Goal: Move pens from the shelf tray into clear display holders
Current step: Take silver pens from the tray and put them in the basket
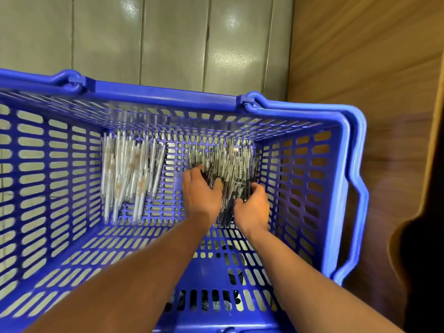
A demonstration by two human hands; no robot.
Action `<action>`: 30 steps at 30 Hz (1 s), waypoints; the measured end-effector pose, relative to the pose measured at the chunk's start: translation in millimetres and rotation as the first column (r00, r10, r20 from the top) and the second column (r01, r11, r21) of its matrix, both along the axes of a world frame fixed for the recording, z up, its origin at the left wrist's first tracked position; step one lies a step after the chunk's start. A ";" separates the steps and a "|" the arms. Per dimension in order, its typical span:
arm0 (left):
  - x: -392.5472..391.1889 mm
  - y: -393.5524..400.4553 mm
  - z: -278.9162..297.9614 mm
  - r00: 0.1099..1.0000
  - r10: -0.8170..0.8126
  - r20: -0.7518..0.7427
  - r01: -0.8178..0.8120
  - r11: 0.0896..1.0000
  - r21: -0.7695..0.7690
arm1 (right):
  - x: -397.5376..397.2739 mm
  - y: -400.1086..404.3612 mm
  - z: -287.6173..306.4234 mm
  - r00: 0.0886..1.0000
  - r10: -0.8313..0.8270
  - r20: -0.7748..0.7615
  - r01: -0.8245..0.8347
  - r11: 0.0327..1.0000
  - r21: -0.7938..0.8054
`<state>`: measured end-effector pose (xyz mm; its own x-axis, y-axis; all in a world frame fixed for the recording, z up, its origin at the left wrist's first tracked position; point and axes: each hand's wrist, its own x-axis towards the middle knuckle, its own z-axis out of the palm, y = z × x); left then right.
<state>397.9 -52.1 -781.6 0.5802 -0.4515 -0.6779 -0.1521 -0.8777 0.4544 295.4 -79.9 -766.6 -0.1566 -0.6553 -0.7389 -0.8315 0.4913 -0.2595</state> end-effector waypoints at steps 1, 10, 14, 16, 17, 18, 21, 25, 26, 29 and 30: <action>2.9 0.6 -0.6 0.999 0.015 0.038 -0.014 1.000 -0.009 | 0.3 1.1 -0.2 1.000 -0.001 -0.003 0.001 1.000 0.000; 12.7 0.2 -14.4 0.995 0.083 -0.056 -0.088 0.993 -0.080 | 4.7 3.2 -5.6 0.998 -0.057 0.010 0.057 0.998 0.018; 8.7 4.9 -11.5 0.984 0.055 -0.172 -0.072 0.993 -0.096 | 4.3 4.0 -0.7 0.999 -0.052 0.008 0.052 0.998 0.042; 11.4 7.9 -7.3 0.976 0.041 -0.213 -0.060 0.995 -0.081 | 3.0 2.9 5.4 0.999 -0.049 0.010 0.049 0.998 0.050; 13.9 9.5 -4.0 0.972 0.033 -0.233 -0.050 0.996 -0.069 | 2.2 2.6 9.4 0.999 -0.051 0.019 0.050 0.997 0.056; 17.0 11.0 -0.3 0.966 0.029 -0.256 -0.044 0.998 -0.054 | 1.3 2.0 14.0 0.998 -0.056 0.031 0.054 0.997 0.063; 27.7 16.6 14.9 0.942 0.040 -0.333 -0.045 0.999 -0.007 | -0.9 -1.1 32.7 0.997 -0.053 0.050 0.049 0.996 0.071; 47.0 27.3 49.4 0.930 0.076 -0.360 -0.062 0.997 0.050 | -5.4 -3.5 66.6 0.996 -0.039 0.075 0.033 0.996 0.077; 52.7 30.0 61.0 0.935 0.057 -0.350 -0.044 0.998 0.047 | -6.2 -3.3 77.9 0.995 -0.040 0.094 0.035 0.998 0.059; 70.5 41.0 99.4 0.947 -0.019 -0.320 0.020 1.000 -0.001 | -8.3 0.0 117.5 0.991 -0.060 0.123 0.071 0.994 -0.085; 77.9 45.6 113.1 0.952 -0.025 -0.306 0.020 1.000 -0.020 | -8.2 1.5 130.9 0.991 -0.081 0.106 0.095 0.985 -0.142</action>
